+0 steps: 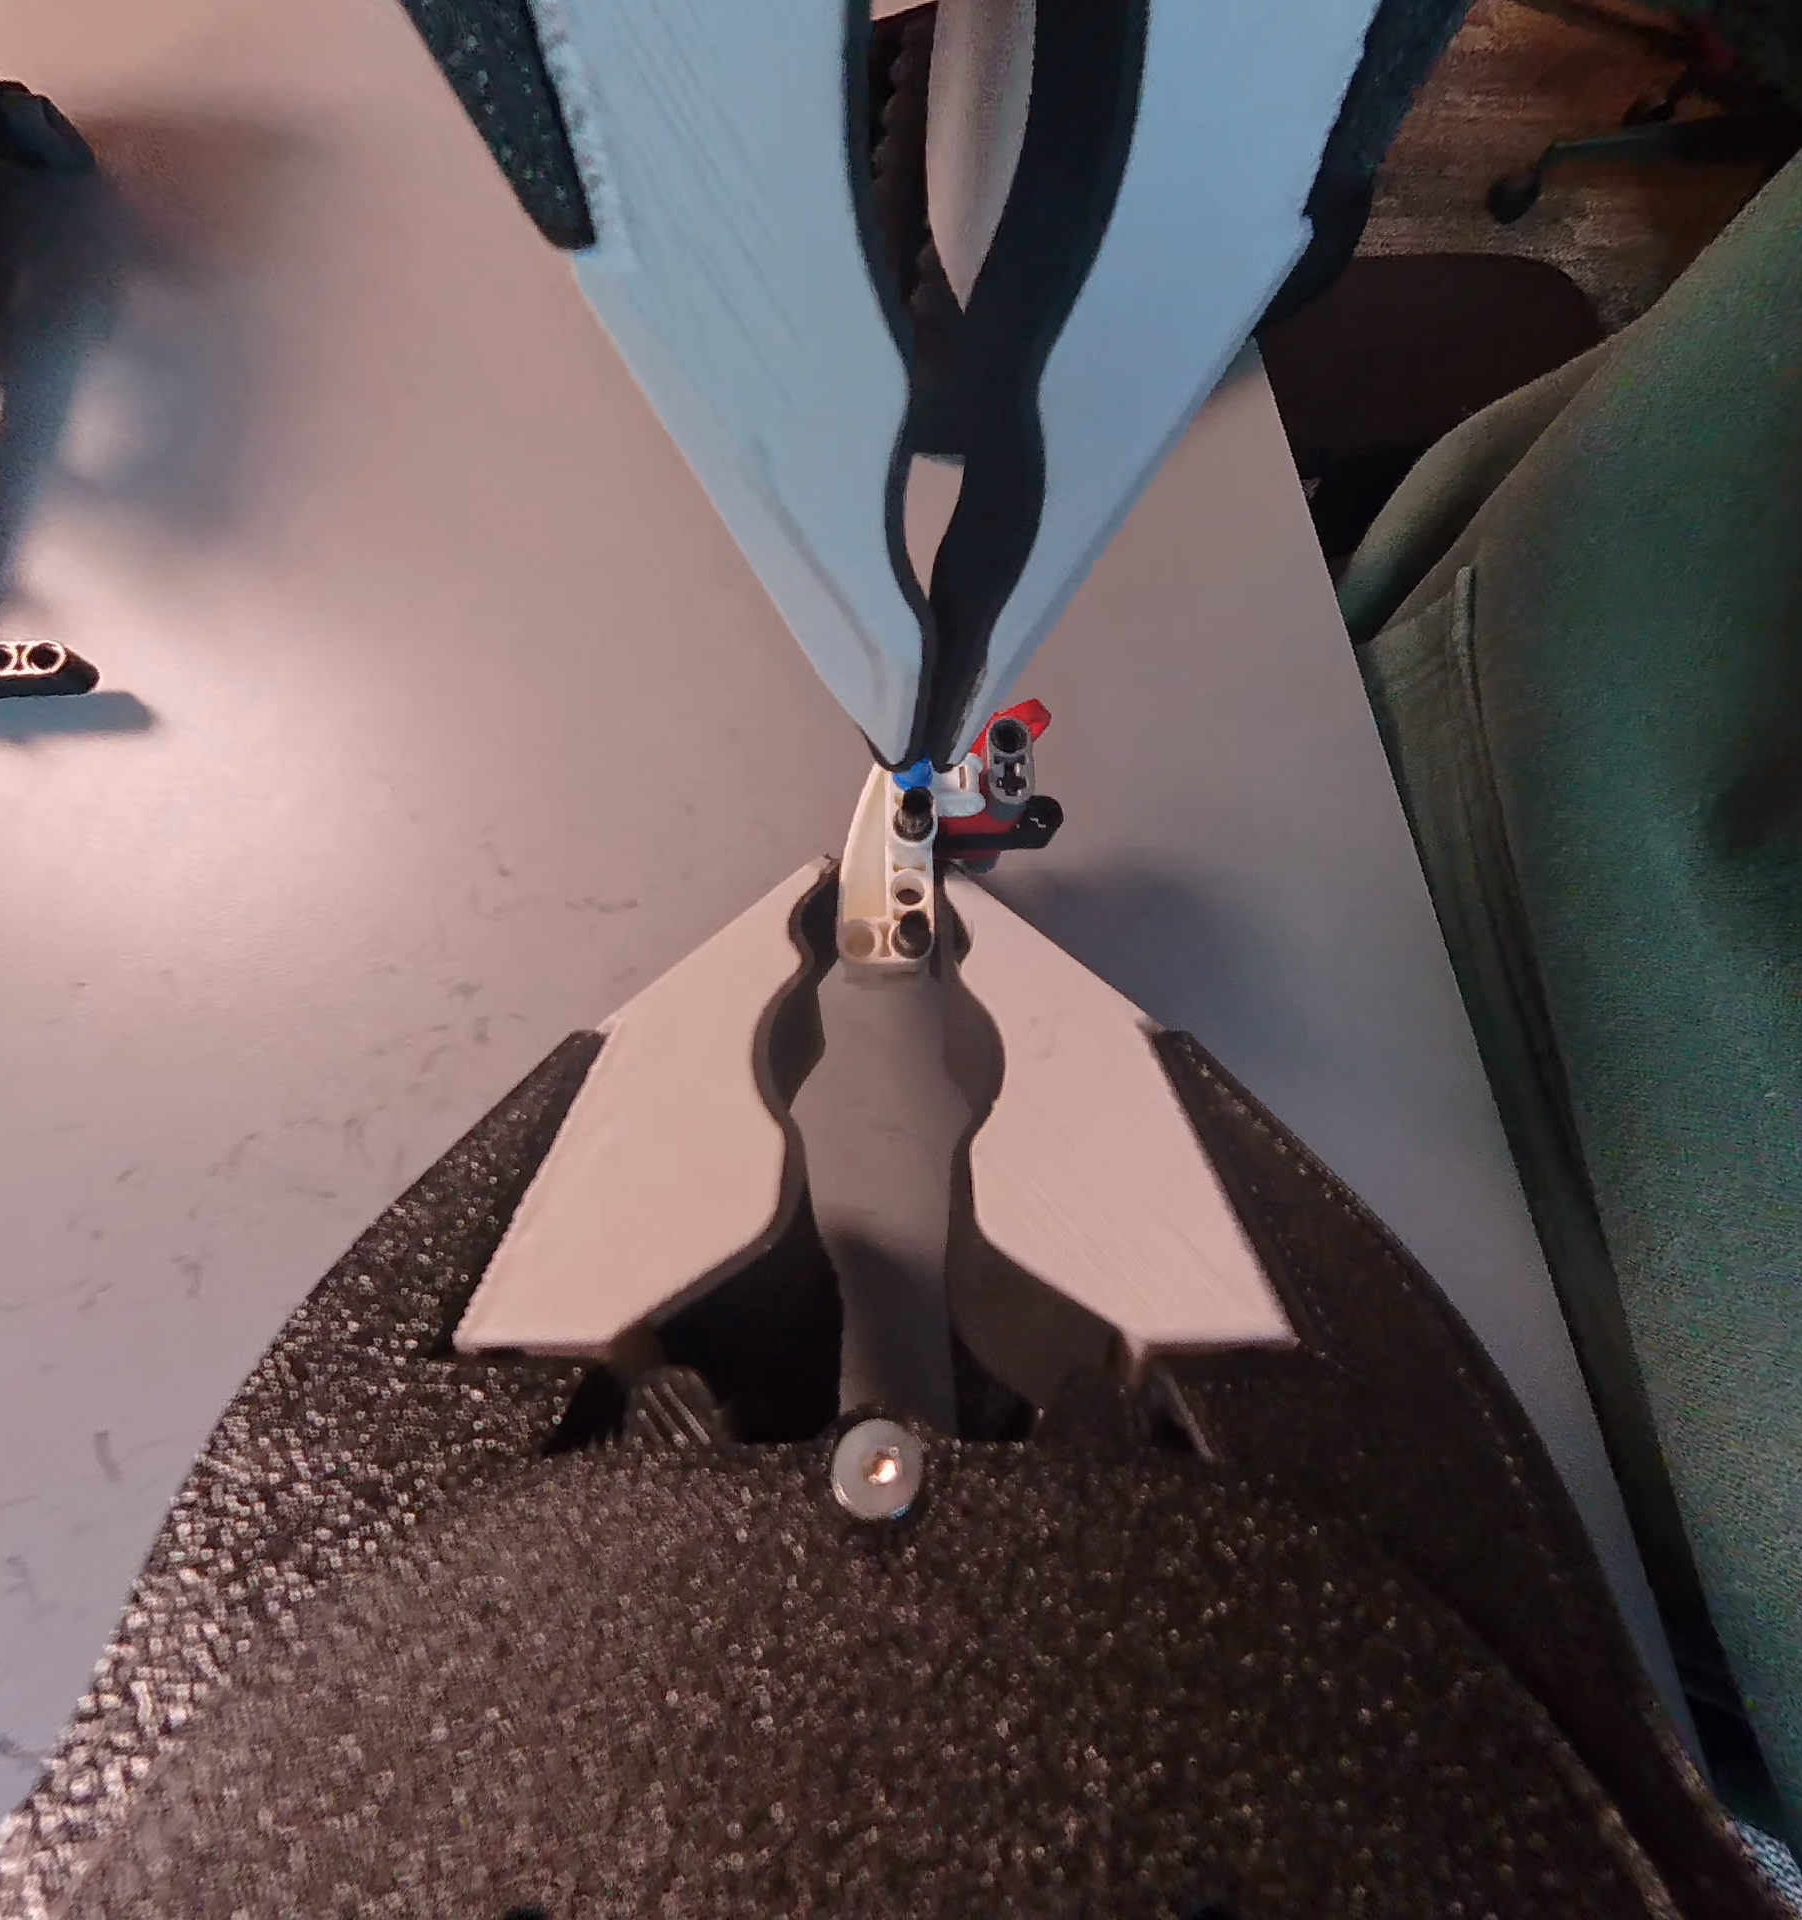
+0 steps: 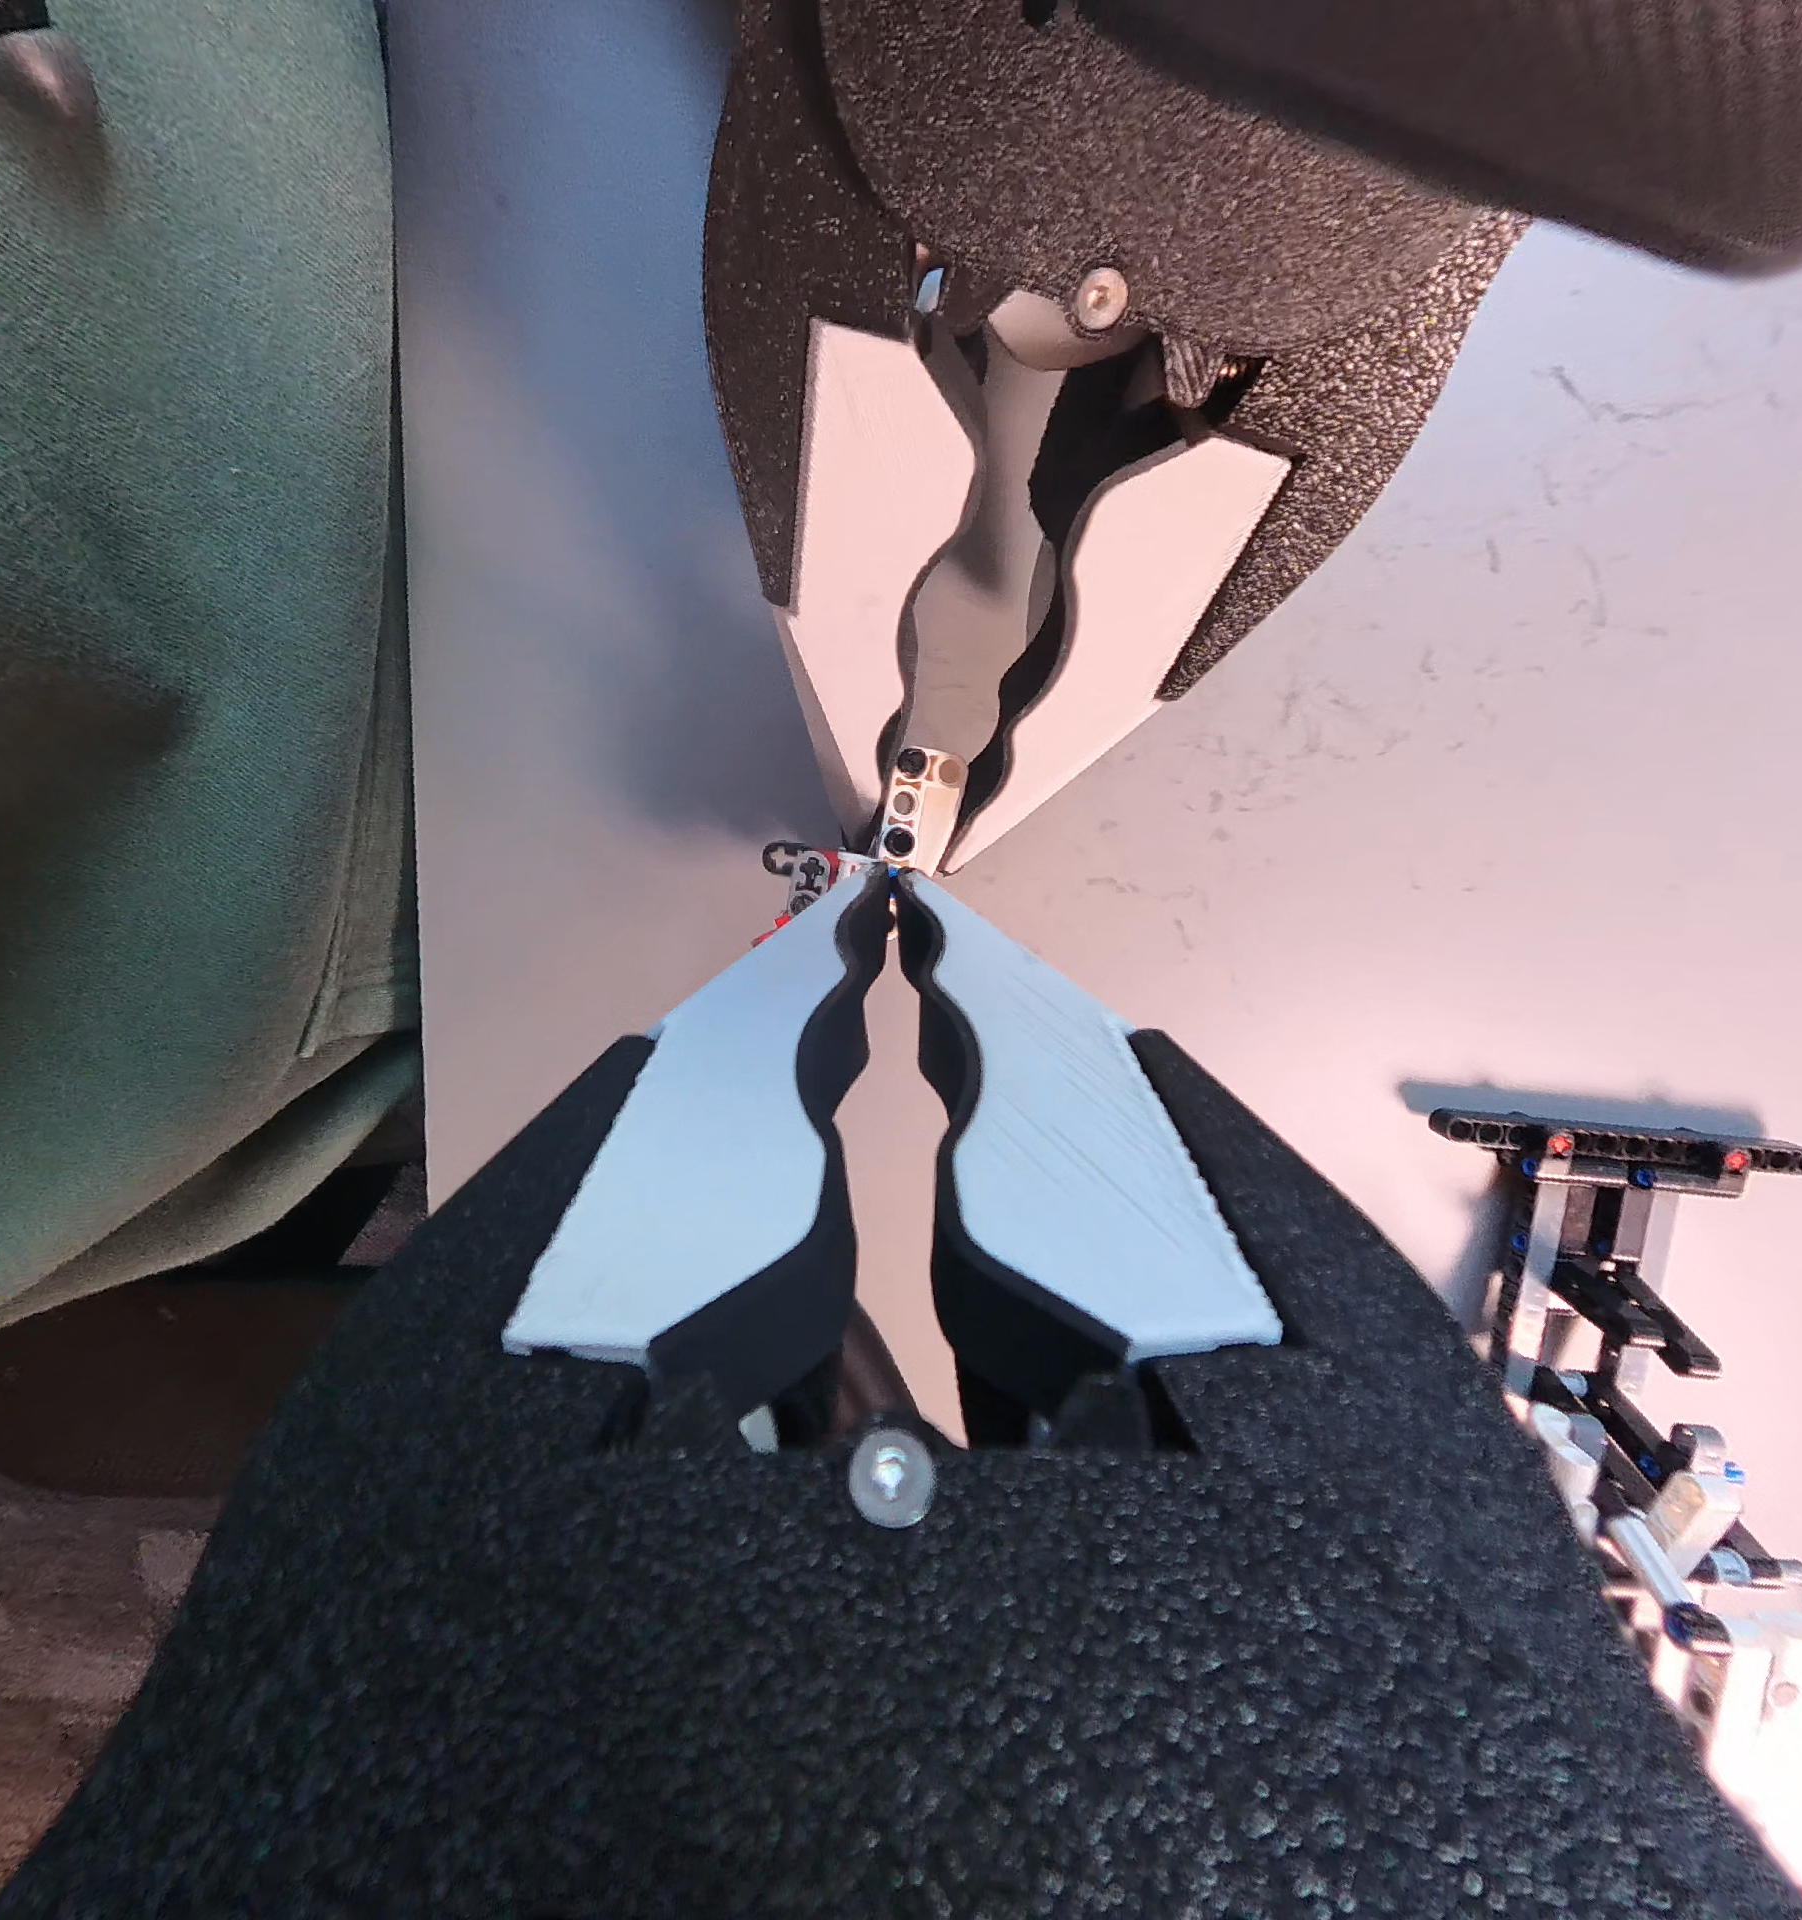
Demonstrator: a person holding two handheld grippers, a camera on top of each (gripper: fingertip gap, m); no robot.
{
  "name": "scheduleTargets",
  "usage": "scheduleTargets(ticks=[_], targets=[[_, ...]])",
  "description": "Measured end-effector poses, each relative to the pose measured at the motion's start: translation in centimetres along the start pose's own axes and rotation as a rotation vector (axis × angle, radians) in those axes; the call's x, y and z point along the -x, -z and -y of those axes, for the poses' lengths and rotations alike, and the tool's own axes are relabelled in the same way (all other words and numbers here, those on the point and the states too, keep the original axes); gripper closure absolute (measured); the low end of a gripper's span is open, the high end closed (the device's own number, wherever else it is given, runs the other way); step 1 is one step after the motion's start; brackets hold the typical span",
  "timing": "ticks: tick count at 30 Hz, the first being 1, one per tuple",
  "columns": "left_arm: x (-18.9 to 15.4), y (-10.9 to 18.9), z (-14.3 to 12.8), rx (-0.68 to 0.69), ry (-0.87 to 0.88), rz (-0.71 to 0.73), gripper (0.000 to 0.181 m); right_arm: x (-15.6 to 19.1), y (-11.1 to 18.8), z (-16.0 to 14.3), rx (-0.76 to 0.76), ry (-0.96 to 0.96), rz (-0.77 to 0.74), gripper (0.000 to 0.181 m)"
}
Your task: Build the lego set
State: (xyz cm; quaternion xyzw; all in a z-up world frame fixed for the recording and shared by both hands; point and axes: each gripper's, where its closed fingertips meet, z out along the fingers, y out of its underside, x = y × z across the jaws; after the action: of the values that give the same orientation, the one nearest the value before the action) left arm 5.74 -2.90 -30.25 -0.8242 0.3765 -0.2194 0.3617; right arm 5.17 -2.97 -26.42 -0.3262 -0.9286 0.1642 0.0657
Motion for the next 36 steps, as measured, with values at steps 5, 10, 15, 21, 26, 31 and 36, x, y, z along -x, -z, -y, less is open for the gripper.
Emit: scheduleTargets(ticks=[5, 10, 15, 21, 26, 31, 36], targets=[[0.0, 0.0, 0.1, -0.001, -0.006, 0.002, 0.165, -0.1, 0.0, -0.2, 0.037, 0.000, -0.033, 0.181], [0.5, 0.5, -0.2, -0.013, -0.073, 0.053, 0.165, -0.7, -0.1, 0.5, -0.080, -0.004, -0.135, 0.179], [2.6, 4.1, 2.7, -0.187, -0.263, 0.251, 0.165, -1.6, 4.0, 2.6, -0.477, -0.093, -0.242, 0.144], [3.1, 6.6, 4.8, -0.317, -0.433, 0.417, 0.165, -1.7, 4.3, 2.8, -0.652, 0.011, -0.408, 0.128], [3.2, 7.2, 5.4, -0.379, -0.407, 0.446, 0.165, -3.1, 4.2, 2.7, -0.677, 0.110, -0.528, 0.128], [4.2, 8.4, 5.7, -0.494, -0.234, 0.398, 0.164, -3.9, 5.0, 4.1, -0.783, 0.143, -0.569, 0.141], [4.4, 9.0, 5.6, -0.571, -0.108, 0.275, 0.165, -4.5, 6.7, 4.3, -0.935, 0.075, -0.426, 0.164]])
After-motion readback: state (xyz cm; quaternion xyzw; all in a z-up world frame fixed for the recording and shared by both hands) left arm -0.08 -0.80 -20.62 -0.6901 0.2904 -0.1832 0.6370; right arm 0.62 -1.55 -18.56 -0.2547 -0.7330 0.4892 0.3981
